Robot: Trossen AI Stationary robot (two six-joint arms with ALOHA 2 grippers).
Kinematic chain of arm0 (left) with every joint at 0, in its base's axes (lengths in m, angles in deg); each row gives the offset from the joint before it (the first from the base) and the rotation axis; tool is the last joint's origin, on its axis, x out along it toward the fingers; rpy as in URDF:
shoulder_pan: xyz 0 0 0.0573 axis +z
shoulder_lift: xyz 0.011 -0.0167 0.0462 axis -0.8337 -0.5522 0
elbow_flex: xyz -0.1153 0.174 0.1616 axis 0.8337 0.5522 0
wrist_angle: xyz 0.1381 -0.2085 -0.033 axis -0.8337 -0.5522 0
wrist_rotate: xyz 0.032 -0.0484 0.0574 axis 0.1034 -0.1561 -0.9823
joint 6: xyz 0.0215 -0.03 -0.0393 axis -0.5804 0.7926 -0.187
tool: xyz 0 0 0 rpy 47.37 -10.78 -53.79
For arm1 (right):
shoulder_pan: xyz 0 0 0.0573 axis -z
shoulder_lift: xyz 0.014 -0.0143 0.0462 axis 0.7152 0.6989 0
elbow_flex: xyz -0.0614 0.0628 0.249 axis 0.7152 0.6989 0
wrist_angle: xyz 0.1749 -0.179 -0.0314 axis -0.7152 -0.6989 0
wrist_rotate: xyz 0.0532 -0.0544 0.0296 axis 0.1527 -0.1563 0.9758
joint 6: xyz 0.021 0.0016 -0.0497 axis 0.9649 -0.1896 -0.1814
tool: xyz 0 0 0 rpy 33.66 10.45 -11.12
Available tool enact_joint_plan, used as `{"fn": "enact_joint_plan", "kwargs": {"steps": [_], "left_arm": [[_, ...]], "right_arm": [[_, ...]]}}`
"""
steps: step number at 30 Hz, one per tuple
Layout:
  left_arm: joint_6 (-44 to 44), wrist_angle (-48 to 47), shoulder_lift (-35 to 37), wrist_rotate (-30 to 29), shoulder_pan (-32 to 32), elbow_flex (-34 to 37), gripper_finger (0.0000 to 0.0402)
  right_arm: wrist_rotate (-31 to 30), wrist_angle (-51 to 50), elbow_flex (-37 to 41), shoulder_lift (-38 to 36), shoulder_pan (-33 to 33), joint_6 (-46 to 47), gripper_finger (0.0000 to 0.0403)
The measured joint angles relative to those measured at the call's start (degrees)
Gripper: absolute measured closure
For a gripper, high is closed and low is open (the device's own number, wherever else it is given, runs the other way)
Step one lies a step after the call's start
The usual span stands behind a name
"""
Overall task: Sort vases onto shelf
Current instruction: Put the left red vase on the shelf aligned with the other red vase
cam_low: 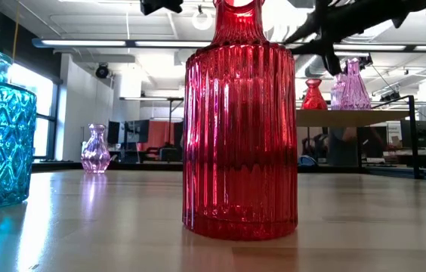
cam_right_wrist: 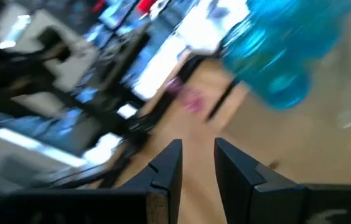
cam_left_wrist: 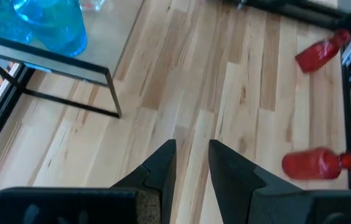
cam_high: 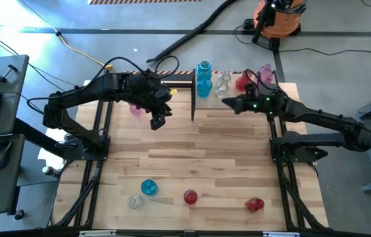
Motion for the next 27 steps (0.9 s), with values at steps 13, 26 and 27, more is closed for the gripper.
{"fn": "enact_joint_plan", "kwargs": {"steps": [13, 26, 27], "left_arm": [[-1.2, -7.76, 0.0, 0.24, -0.89, 0.0, 0.0316], [-2.24, -11.37, 0.0, 0.26, -7.3, 0.0, 0.0316], [-2.34, -11.4, 0.0, 0.25, -7.75, 0.0, 0.0316]], "right_arm": [[4.33, 1.52, 0.0, -0.8, -18.38, 18.43, 0.0331], [-13.43, 19.27, 0.0, 4.82, -34.93, 21.19, 0.0331], [-14.15, 21.44, 0.0, 5.87, -35.74, 21.15, 0.0331]]}}
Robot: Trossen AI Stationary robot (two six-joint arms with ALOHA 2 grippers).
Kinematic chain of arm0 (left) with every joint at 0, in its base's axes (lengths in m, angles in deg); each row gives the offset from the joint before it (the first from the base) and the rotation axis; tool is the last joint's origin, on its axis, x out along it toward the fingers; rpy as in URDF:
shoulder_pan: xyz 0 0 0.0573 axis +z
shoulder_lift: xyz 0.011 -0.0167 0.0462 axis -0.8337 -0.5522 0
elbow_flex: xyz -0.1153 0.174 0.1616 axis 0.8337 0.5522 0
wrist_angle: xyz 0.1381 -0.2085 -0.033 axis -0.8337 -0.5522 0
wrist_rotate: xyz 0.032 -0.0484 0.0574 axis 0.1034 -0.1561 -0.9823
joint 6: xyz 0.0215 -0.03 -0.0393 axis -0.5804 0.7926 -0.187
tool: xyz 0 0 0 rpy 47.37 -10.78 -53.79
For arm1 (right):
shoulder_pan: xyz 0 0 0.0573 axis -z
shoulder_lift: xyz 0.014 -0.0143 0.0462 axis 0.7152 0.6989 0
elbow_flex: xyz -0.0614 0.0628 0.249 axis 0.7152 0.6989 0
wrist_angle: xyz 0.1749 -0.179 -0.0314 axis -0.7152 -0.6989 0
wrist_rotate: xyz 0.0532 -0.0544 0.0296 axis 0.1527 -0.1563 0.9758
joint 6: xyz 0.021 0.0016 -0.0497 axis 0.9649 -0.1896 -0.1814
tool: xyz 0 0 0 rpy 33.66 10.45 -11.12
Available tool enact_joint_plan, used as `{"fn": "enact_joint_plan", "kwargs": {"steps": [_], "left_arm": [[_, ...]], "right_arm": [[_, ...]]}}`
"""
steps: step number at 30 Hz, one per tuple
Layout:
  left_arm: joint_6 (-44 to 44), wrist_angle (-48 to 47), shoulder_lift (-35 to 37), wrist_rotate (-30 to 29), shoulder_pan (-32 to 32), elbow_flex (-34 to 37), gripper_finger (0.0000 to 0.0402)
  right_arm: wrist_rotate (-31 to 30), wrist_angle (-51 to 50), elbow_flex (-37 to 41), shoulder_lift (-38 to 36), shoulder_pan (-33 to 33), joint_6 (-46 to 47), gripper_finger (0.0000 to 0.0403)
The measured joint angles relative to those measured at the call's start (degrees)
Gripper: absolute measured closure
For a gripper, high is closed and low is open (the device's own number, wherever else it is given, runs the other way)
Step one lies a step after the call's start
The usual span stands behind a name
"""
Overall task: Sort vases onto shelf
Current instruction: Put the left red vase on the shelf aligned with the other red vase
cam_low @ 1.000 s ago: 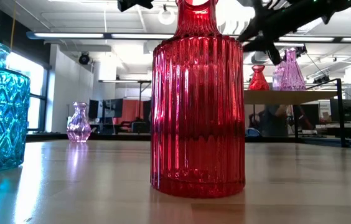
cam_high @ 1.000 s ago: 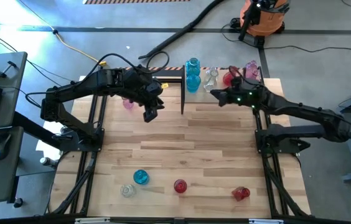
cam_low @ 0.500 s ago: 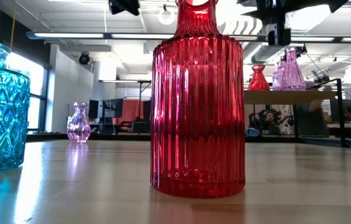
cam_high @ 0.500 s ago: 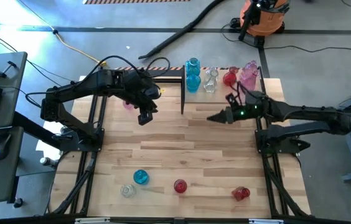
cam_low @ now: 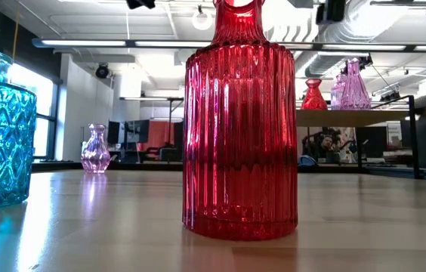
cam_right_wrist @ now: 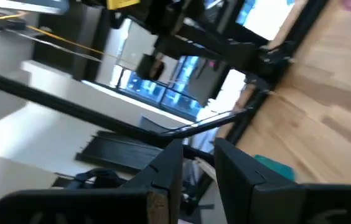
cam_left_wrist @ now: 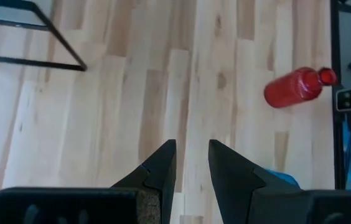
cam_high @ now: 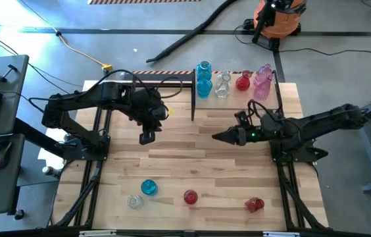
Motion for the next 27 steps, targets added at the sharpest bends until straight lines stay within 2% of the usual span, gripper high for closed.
{"fn": "enact_joint_plan", "kwargs": {"steps": [9, 13, 16, 20, 27], "left_arm": [[-0.92, -0.23, 0.0, -0.03, -3.33, 0.0, 0.0316], [0.19, -0.21, 0.0, -0.03, -4.37, 0.0, 0.0316], [1.66, -0.12, 0.0, -0.03, -4.93, 0.0, 0.0316], [4.42, -0.04, 0.0, -0.03, -5.27, 0.0, 0.0316], [10.45, -0.14, 0.0, -0.04, -5.27, 0.0, 0.0316]], "right_arm": [[-1.63, 16.25, 0.0, 10.17, -4.92, -0.05, 0.0331], [-1.25, 16.34, -2.28, 13.24, -5.98, 0.5, 0.0331], [2.16, 14.94, -6.34, 15.51, -6.24, -2.72, 0.0331], [6.67, 7.86, -13.99, 17.95, -6.26, -8.55, 0.0331], [11.17, -18.98, -29.48, 21.78, -6.26, -16.11, 0.0331]]}}
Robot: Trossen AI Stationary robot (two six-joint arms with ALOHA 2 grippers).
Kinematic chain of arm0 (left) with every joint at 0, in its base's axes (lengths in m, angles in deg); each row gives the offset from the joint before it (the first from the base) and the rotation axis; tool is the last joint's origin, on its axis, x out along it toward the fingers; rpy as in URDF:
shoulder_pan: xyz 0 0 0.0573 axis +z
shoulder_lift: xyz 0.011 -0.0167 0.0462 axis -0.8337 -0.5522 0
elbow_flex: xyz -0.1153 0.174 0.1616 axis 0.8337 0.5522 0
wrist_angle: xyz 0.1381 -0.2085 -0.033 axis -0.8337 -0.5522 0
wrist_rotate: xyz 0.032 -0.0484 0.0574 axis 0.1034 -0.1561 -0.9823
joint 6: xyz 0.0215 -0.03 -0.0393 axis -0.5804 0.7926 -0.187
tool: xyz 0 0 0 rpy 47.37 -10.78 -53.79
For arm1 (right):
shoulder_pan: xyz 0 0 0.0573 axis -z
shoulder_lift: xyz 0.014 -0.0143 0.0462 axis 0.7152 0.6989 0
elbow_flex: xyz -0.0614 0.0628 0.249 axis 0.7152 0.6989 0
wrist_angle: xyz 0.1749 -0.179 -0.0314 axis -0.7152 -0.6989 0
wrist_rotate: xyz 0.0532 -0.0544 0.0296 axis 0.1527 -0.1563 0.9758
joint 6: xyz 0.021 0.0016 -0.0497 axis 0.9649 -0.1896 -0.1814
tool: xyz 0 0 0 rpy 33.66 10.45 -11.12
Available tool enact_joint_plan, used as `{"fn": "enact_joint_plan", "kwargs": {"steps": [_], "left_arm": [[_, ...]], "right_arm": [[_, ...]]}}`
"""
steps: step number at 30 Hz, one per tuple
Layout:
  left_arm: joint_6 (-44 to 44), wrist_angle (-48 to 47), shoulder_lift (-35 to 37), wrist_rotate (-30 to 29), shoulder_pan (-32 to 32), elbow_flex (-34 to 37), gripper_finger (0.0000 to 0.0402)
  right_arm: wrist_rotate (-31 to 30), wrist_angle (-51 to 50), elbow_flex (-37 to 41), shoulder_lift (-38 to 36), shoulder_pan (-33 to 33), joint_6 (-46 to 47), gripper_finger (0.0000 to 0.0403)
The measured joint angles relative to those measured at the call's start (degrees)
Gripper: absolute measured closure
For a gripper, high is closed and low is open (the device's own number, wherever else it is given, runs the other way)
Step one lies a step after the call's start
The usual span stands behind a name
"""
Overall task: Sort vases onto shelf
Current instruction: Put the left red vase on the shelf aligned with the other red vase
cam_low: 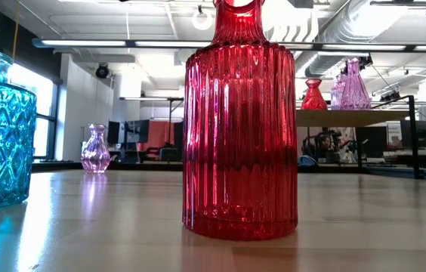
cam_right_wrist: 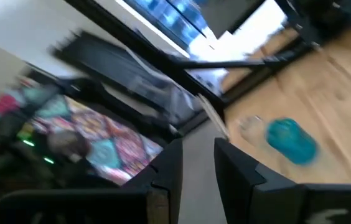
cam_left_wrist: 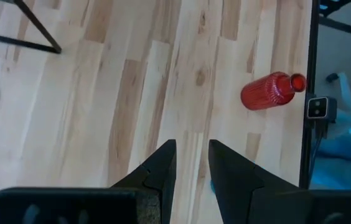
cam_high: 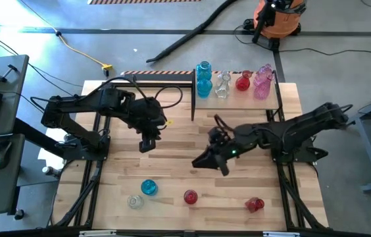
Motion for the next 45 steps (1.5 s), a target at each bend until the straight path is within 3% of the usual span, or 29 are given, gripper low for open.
{"fn": "enact_joint_plan", "kwargs": {"steps": [7, 11, 31, 45], "left_arm": [[2.7, -0.32, 0.0, 0.01, 0.0, 0.0, 0.0316], [4.21, -0.54, 0.0, -0.01, -0.23, 0.0, 0.0316], [10.36, -1.91, 0.0, -0.04, -1.65, 0.0, 0.0316], [11.34, -1.74, 0.0, -0.04, -1.68, 0.0, 0.0316]], "right_arm": [[-0.09, -19.23, -10.46, 3.57, -0.19, -3.97, 0.0331], [-1.34, -24.64, -12.89, 5.6, -0.86, -3.77, 0.0331], [-0.05, -26.83, -14.13, 18.6, -6.7, -3.45, 0.0331], [-1.56, -27.09, -14.13, 22.74, -8.5, 2.47, 0.0331]]}}
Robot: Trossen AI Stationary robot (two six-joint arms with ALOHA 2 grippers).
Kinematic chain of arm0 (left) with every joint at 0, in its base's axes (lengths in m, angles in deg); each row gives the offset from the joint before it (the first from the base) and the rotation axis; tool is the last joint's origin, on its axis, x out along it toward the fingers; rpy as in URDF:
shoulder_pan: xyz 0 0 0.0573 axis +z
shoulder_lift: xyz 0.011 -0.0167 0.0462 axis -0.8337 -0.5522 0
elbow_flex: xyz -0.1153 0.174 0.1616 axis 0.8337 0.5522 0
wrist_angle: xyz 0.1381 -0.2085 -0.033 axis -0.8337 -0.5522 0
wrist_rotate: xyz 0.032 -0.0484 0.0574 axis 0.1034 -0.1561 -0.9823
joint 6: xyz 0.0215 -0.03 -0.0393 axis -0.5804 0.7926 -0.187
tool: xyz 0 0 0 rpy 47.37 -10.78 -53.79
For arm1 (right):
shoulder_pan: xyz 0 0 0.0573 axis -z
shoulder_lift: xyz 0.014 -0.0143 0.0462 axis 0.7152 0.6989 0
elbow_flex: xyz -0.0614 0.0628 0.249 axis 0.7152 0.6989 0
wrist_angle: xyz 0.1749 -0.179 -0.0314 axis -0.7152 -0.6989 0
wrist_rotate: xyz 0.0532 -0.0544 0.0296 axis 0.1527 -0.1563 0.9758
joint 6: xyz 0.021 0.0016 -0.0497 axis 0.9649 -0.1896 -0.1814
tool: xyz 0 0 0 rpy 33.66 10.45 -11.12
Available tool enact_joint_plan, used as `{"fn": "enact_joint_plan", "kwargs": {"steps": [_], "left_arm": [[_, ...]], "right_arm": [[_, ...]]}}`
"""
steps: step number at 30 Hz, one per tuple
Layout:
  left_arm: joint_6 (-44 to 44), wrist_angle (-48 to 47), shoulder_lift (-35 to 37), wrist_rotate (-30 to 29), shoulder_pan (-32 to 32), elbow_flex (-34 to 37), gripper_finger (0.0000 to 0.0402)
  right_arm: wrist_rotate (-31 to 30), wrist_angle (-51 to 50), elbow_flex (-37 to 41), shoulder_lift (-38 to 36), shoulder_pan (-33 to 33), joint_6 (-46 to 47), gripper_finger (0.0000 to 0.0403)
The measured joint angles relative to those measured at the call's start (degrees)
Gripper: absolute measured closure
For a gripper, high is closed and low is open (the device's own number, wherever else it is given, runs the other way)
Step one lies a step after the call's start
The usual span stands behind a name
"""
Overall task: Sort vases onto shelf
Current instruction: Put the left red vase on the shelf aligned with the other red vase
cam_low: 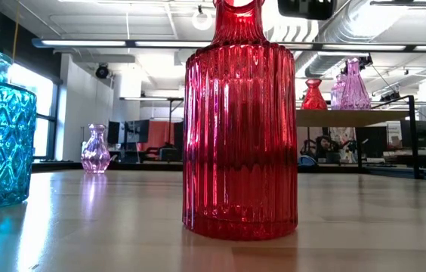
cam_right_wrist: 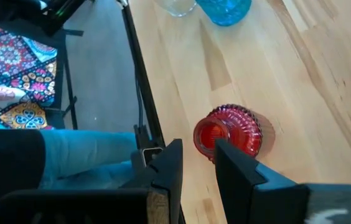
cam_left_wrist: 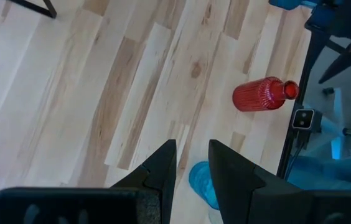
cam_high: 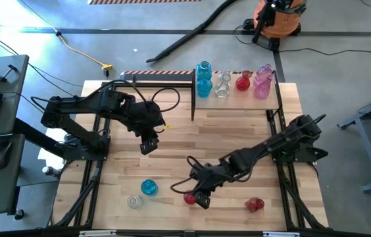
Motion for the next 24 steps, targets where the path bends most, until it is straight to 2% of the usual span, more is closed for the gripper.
{"fn": "enact_joint_plan", "kwargs": {"steps": [7, 24], "left_arm": [[0.49, 0.04, 0.0, 0.0, 0.0, 0.0, 0.0316], [0.5, 0.11, 0.0, -1.66, -0.02, 0.0, 0.0316]], "right_arm": [[-2.97, -1.39, 0.0, 0.2, -0.37, 0.16, 0.0331], [-2.56, -1.88, 0.02, 2.82, -0.49, 2.19, 0.0331]]}}
